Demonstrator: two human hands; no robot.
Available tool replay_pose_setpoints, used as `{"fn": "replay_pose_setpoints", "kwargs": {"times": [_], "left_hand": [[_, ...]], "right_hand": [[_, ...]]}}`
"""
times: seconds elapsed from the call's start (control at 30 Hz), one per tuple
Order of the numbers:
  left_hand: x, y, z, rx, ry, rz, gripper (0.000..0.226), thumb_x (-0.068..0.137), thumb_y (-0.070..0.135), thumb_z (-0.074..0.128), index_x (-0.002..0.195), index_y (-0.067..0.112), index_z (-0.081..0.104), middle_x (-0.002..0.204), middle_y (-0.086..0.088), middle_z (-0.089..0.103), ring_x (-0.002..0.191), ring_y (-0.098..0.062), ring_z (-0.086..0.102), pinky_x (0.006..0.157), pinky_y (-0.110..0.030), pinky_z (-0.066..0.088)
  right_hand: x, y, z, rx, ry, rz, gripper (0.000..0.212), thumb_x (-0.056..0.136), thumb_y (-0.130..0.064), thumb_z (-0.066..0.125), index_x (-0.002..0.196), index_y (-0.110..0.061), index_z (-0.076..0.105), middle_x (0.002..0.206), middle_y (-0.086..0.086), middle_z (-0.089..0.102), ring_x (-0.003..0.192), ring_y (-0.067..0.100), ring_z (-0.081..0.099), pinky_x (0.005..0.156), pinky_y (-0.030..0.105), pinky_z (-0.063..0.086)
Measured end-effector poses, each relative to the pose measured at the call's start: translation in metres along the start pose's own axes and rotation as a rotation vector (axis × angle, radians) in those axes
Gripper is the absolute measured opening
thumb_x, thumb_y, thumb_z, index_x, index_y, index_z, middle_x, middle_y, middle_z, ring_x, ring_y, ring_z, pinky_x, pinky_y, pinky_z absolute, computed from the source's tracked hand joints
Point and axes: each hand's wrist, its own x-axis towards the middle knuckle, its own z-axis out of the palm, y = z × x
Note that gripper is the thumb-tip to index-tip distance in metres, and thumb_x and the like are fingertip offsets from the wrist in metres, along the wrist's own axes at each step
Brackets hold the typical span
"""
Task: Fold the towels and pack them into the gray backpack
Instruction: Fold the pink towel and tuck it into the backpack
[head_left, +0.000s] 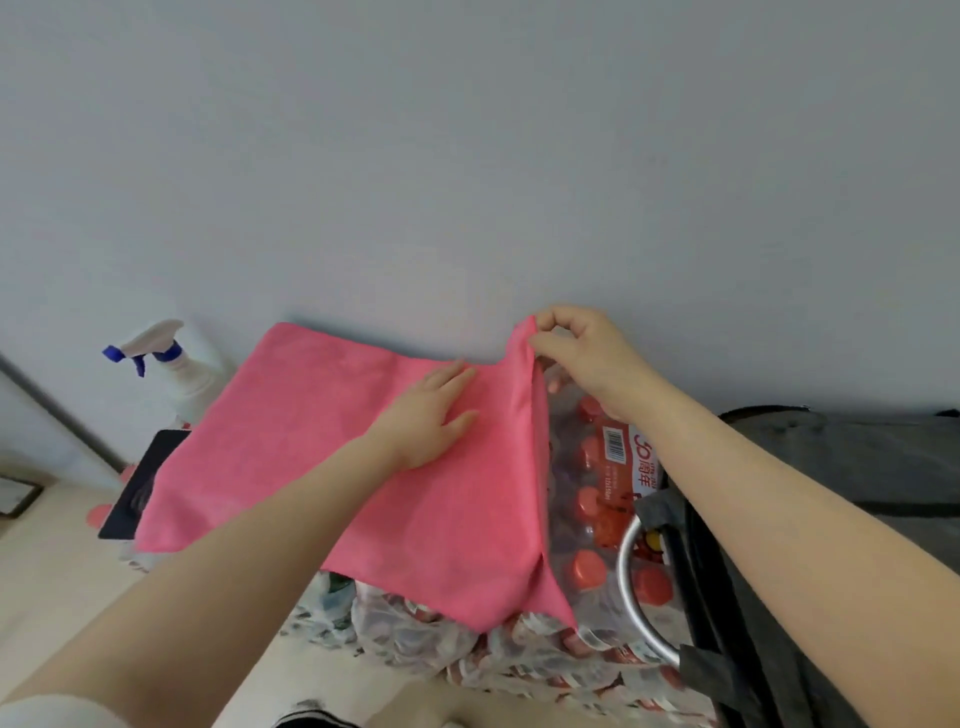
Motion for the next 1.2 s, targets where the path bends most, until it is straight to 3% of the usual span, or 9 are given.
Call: {"fn": "replay_pose_setpoints", "kwargs": {"times": [0.13, 0.3, 0.43, 0.53, 0.63, 0.8, 0.93, 1.07, 1.2], "left_hand": [[-0.030, -0.049, -0.029, -0.095, 0.179, -0.110, 0.043, 0.091, 0.010, 0.042, 0.134, 0.005, 0.044, 0.146, -0.011, 0.036, 0.135, -0.025, 0.034, 0.111, -0.026, 0.019], [-0.065, -0.130, -0.064, -0.283, 0.288, -0.387, 0.039, 0.093, 0.002, 0.036, 0.131, 0.006, 0.045, 0.139, -0.009, 0.045, 0.129, -0.023, 0.041, 0.101, -0.019, 0.024], [-0.077, -0.187, -0.082, -0.460, 0.299, -0.567, 0.040, 0.096, 0.008, 0.030, 0.134, 0.011, 0.043, 0.138, -0.005, 0.047, 0.117, -0.017, 0.047, 0.090, -0.020, 0.031], [-0.072, -0.219, -0.082, -0.645, 0.274, -0.585, 0.040, 0.096, 0.006, 0.028, 0.132, 0.009, 0.045, 0.136, -0.006, 0.049, 0.115, -0.019, 0.050, 0.091, -0.023, 0.036], [-0.058, -0.248, -0.073, -0.813, 0.200, -0.602, 0.040, 0.096, 0.004, 0.028, 0.132, 0.009, 0.044, 0.132, -0.009, 0.052, 0.100, -0.017, 0.052, 0.078, -0.023, 0.042], [-0.029, -0.275, -0.048, -0.967, 0.009, -0.563, 0.047, 0.096, 0.009, 0.036, 0.141, 0.019, 0.031, 0.108, 0.002, 0.058, 0.094, -0.017, 0.050, 0.070, -0.021, 0.040], [-0.010, -0.278, -0.030, -1.121, -0.115, -0.521, 0.039, 0.096, 0.020, 0.045, 0.135, 0.014, 0.040, 0.121, 0.000, 0.055, 0.108, -0.018, 0.054, 0.097, -0.031, 0.042], [-0.005, -0.284, -0.031, -1.330, -0.189, -0.615, 0.020, 0.098, 0.025, 0.041, 0.091, 0.014, 0.055, 0.079, -0.004, 0.054, 0.071, -0.015, 0.050, 0.068, -0.024, 0.042], [0.005, -0.287, -0.037, -1.593, -0.097, -0.883, 0.028, 0.097, 0.027, 0.045, 0.099, 0.004, 0.060, 0.087, -0.006, 0.061, 0.076, -0.016, 0.057, 0.071, -0.030, 0.049]], "right_hand": [[0.020, -0.035, 0.063, 0.003, -0.169, -0.189, 0.032, 0.083, 0.004, 0.054, 0.058, -0.016, 0.046, 0.107, -0.010, 0.059, 0.045, 0.006, 0.048, 0.042, 0.017, 0.041], [0.056, -0.062, 0.153, 0.058, -0.253, -0.190, 0.030, 0.085, 0.004, 0.051, 0.062, -0.013, 0.047, 0.060, 0.005, 0.051, 0.039, 0.003, 0.045, 0.041, 0.017, 0.040], [0.088, -0.071, 0.218, -0.008, -0.228, -0.211, 0.027, 0.088, -0.003, 0.051, 0.065, -0.017, 0.050, 0.058, -0.001, 0.051, 0.047, 0.005, 0.047, 0.052, 0.022, 0.042], [0.113, -0.055, 0.247, -0.432, -0.316, -0.271, 0.014, 0.090, -0.009, 0.051, 0.086, -0.010, 0.064, 0.085, 0.005, 0.068, 0.076, 0.014, 0.058, 0.073, 0.025, 0.040], [0.127, -0.033, 0.261, -0.628, -0.368, -0.229, 0.024, 0.088, 0.001, 0.047, 0.107, -0.005, 0.061, 0.109, 0.010, 0.065, 0.103, 0.023, 0.058, 0.085, 0.023, 0.036], [0.138, -0.025, 0.264, -0.546, -0.189, -0.105, 0.031, 0.087, -0.005, 0.055, 0.118, -0.011, 0.056, 0.090, 0.004, 0.066, 0.082, 0.012, 0.054, 0.076, 0.022, 0.038], [0.143, -0.018, 0.270, -0.504, -0.146, -0.055, 0.011, 0.085, -0.010, 0.062, 0.093, -0.006, 0.068, 0.079, -0.006, 0.060, 0.067, 0.003, 0.051, 0.061, 0.012, 0.035], [0.144, -0.010, 0.276, -0.446, -0.097, -0.039, 0.008, 0.083, -0.010, 0.064, 0.088, -0.004, 0.068, 0.065, -0.020, 0.051, 0.055, -0.014, 0.050, 0.057, 0.005, 0.034], [0.143, -0.010, 0.274, -0.401, -0.092, -0.036, 0.008, 0.082, -0.008, 0.066, 0.087, -0.003, 0.068, 0.066, -0.018, 0.053, 0.055, -0.015, 0.048, 0.059, 0.005, 0.035]]}}
